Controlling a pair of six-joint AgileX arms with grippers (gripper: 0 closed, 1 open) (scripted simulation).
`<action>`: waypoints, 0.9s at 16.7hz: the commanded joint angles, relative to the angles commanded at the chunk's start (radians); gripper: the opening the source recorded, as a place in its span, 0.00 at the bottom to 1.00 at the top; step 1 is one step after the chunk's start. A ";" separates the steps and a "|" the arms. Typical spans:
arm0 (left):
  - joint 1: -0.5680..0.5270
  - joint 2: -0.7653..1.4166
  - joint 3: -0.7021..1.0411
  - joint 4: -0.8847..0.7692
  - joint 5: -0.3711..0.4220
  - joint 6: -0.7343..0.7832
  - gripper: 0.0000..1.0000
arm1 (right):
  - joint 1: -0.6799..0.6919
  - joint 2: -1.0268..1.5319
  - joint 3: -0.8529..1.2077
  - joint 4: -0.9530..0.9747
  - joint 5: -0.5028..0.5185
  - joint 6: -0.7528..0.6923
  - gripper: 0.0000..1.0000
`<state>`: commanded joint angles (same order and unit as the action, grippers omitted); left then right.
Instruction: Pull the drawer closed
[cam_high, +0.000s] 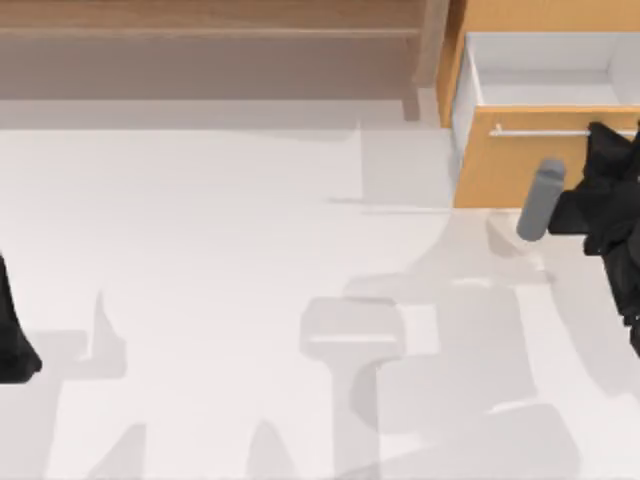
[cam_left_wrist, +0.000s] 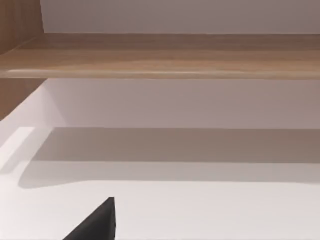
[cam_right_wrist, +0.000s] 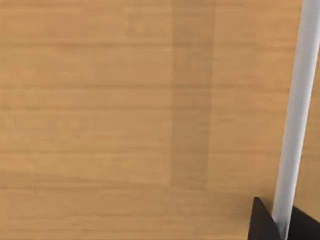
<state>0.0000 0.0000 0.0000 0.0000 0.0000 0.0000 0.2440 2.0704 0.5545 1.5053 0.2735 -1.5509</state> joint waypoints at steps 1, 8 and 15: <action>0.000 0.000 0.000 0.000 0.000 0.000 1.00 | -0.001 0.002 0.012 -0.004 -0.002 0.000 0.00; 0.000 0.000 0.000 0.000 0.000 0.000 1.00 | -0.035 0.077 0.195 -0.115 -0.034 -0.001 0.00; 0.000 0.000 0.000 0.000 0.000 0.000 1.00 | -0.047 0.106 0.263 -0.158 -0.046 -0.001 0.00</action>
<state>0.0000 0.0000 0.0000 0.0000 0.0000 0.0000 0.1965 2.1764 0.8179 1.3473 0.2277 -1.5523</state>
